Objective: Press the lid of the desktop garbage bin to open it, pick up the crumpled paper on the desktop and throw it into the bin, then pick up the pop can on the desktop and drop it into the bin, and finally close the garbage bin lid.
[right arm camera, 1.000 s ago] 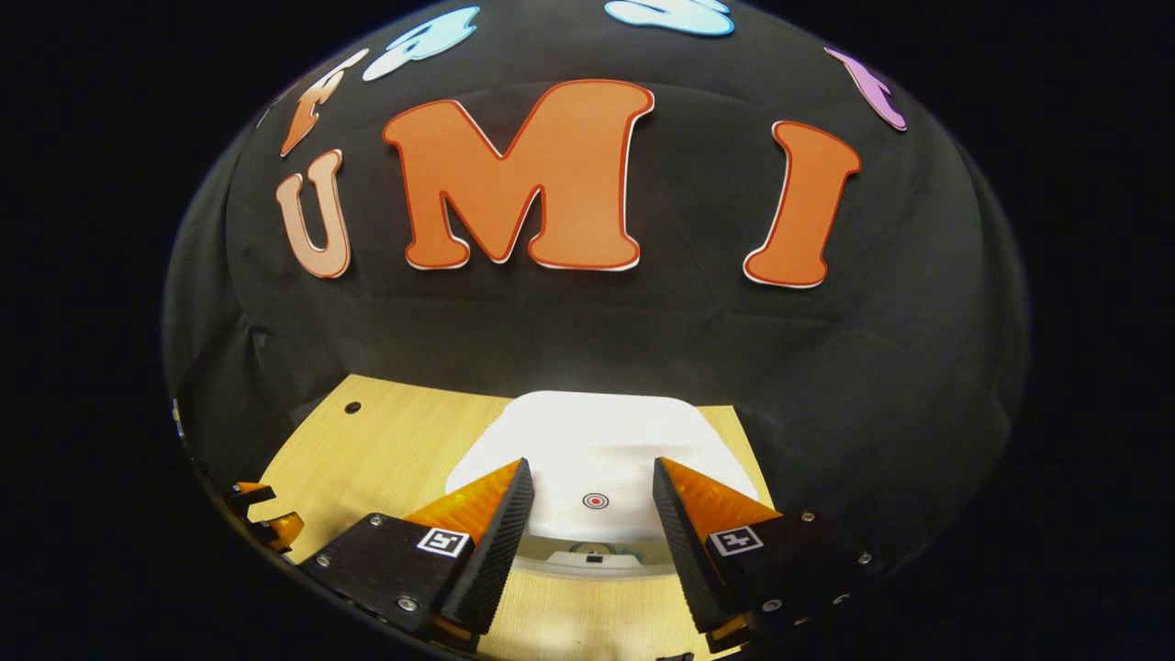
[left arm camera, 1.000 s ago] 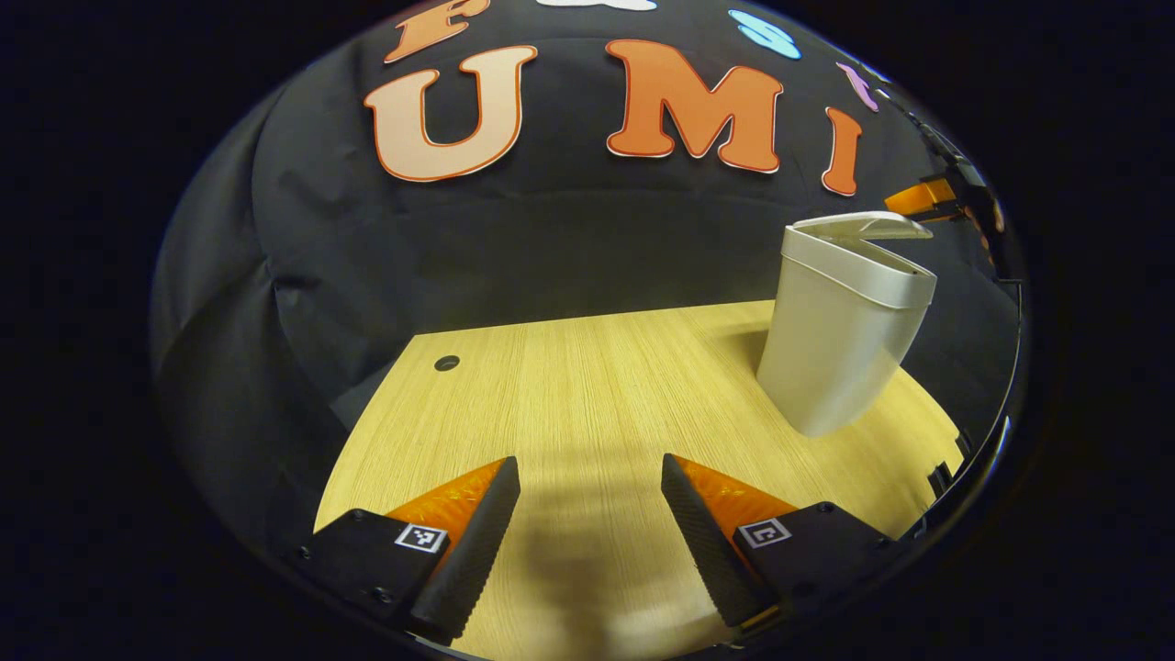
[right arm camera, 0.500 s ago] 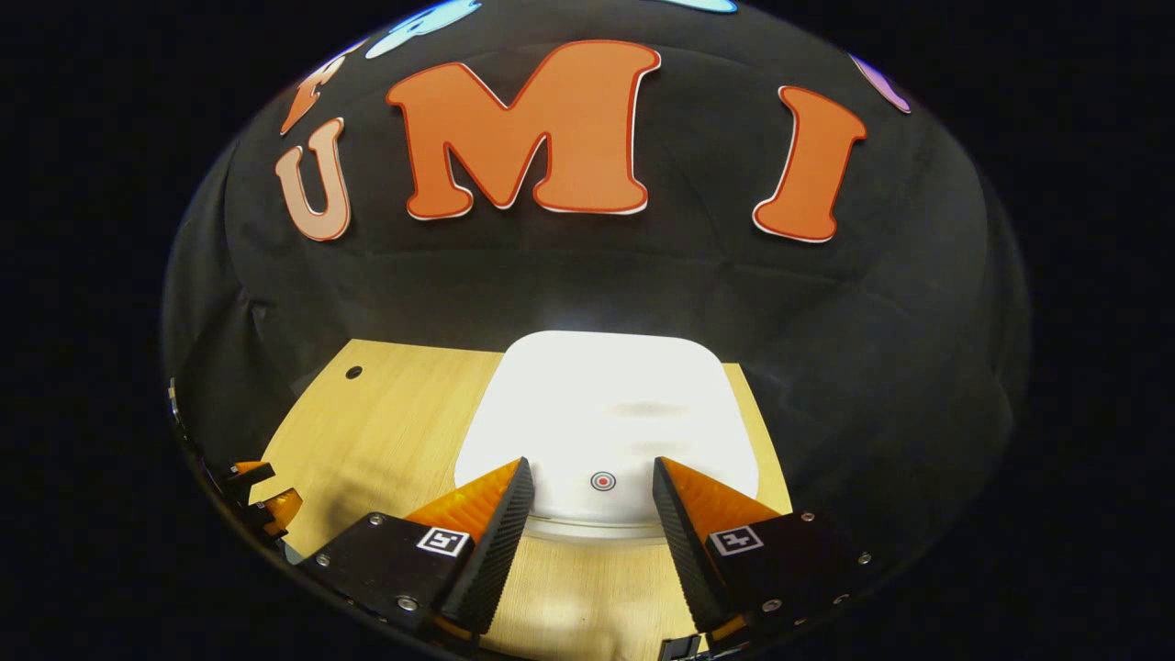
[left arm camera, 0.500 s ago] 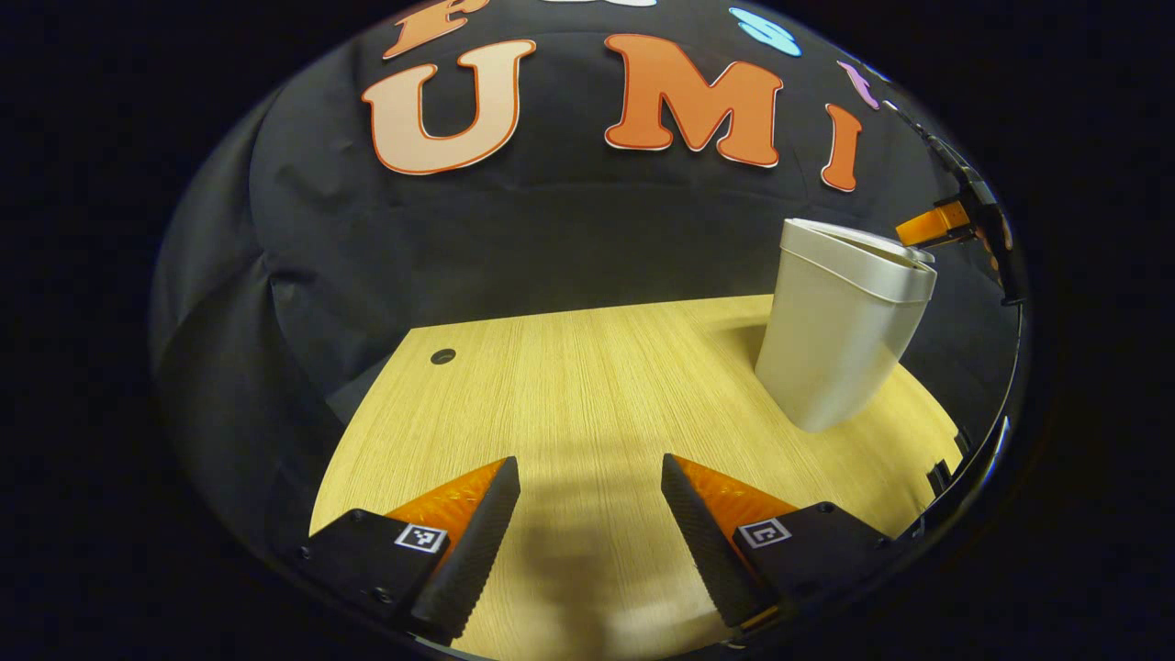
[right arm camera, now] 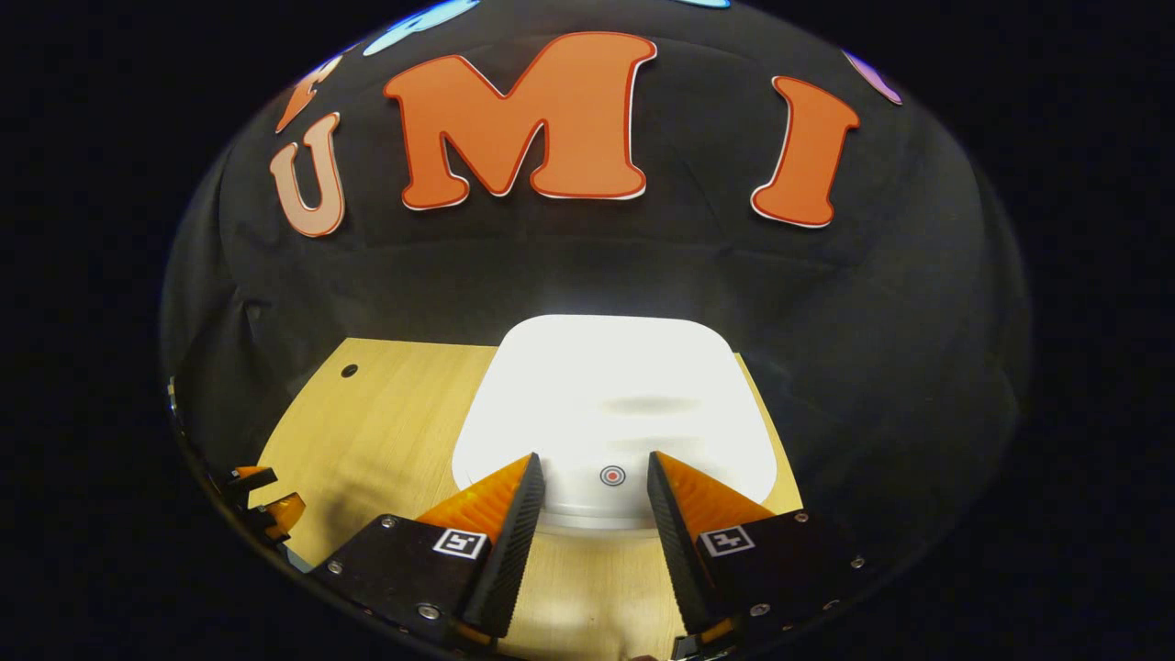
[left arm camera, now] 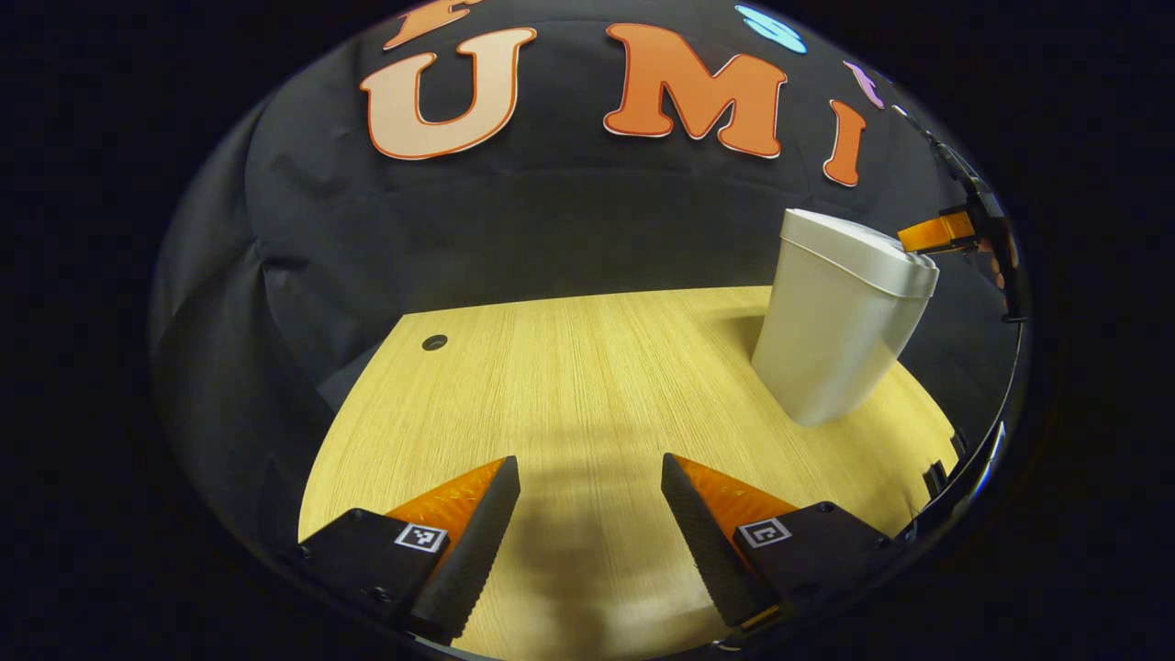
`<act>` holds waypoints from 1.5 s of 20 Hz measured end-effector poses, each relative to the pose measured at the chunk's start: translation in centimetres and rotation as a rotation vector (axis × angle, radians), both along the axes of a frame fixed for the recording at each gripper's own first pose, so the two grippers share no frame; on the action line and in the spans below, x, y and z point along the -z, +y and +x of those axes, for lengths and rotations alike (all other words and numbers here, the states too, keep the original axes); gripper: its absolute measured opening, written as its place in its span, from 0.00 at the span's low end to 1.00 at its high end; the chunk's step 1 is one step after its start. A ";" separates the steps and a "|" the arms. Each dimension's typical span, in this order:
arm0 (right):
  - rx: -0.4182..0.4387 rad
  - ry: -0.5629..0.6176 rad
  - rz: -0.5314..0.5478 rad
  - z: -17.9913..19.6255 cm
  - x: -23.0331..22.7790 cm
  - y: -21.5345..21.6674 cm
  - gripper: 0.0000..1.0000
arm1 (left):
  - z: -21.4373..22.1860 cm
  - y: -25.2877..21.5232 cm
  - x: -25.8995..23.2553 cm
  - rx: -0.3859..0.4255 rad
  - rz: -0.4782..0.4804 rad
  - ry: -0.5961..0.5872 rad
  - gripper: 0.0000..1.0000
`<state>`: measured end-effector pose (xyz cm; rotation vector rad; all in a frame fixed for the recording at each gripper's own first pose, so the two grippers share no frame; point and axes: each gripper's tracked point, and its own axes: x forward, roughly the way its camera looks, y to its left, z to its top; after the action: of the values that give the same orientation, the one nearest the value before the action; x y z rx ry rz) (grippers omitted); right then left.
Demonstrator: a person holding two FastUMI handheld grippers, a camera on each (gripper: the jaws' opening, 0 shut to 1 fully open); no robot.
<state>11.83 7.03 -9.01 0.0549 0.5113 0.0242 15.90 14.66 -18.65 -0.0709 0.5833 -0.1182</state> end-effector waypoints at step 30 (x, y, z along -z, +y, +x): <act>-0.019 -0.345 -0.021 -3.7 -2.3 12.1 0.95 | 4.0 2.7 -16.3 -0.064 -0.003 -0.393 0.99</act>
<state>8.18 19.15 -6.71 0.0246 0.1666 0.0455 19.94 17.40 -2.38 -0.0674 0.1877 -0.0677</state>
